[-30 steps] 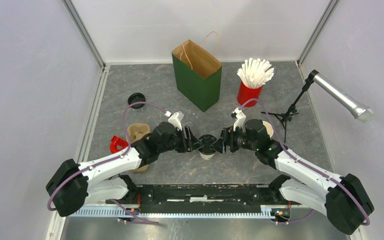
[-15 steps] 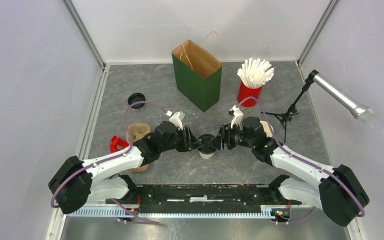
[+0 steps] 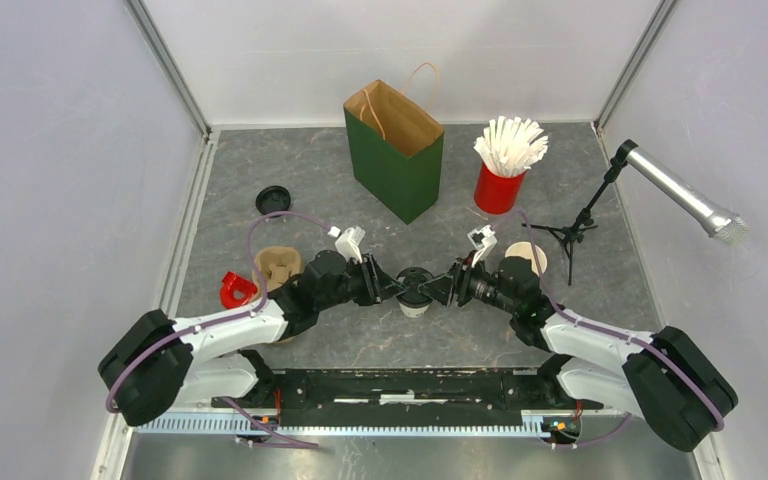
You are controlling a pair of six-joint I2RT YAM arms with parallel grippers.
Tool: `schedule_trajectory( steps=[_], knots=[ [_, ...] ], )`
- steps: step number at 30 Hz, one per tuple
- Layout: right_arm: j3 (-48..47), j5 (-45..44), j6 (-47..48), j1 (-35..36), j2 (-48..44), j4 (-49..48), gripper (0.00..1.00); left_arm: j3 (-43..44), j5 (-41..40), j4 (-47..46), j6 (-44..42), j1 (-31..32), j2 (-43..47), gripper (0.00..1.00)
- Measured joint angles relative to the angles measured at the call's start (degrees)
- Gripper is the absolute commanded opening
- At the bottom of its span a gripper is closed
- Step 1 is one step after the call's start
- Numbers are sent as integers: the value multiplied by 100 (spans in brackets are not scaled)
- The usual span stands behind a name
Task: Pack the takeout coffee
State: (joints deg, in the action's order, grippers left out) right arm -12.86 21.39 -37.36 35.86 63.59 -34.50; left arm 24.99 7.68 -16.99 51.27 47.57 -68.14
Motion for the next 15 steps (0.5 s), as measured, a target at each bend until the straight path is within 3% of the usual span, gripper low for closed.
schedule_trajectory(
  steps=[6, 11, 15],
  knots=[
    [-24, 33, 17, -7, 85, -129, 52, -11, 107, 74, 111, -70, 197, 57],
    [-302, 118, 208, 2, 173, 245, 51, 225, 599, 1132, 59, -573, 767, 61],
    [-396, 190, 306, -2, 181, 417, 50, 505, 970, 1399, -61, -1110, 1091, 61]
  ],
)
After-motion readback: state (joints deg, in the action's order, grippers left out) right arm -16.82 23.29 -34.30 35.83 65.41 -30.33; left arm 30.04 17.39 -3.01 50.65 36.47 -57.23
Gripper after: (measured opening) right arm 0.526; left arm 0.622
